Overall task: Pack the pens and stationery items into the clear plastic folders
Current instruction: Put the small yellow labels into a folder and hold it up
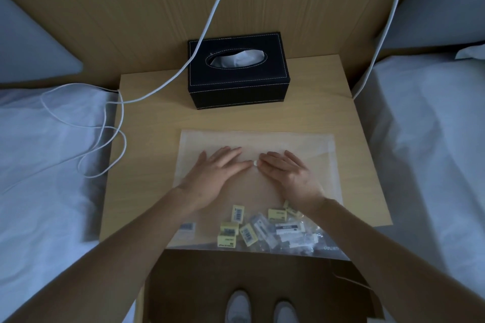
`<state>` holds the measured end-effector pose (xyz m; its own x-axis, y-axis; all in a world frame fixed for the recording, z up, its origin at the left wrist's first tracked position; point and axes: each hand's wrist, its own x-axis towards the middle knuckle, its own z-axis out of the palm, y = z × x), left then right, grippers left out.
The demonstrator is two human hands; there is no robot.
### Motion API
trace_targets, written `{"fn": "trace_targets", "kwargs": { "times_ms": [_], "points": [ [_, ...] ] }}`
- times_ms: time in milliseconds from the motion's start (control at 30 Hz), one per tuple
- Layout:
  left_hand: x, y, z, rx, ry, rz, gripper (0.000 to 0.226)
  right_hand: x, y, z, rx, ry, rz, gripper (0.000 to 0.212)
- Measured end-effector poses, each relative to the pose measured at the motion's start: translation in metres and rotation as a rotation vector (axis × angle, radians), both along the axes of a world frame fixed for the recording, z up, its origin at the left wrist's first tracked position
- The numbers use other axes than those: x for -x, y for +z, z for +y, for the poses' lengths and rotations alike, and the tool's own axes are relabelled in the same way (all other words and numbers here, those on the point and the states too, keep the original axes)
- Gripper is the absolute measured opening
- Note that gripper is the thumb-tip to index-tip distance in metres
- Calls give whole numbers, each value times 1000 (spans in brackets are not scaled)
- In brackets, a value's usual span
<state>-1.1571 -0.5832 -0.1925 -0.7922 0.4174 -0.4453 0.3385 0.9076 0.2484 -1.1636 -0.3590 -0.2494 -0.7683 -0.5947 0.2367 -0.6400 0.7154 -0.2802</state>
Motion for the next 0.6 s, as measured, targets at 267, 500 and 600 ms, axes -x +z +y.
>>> {"fn": "trace_targets", "kwargs": {
  "times_ms": [267,500,600],
  "points": [
    [-48,1,-50,-291,603,293,41,-45,26,38,218,-478,-220,39],
    [-101,-1,-63,-318,894,162,44,-87,41,54,354,-845,-485,44],
    [-110,-4,-54,-350,1034,91,44,-91,45,51,489,-1008,-648,46]
  ]
}}
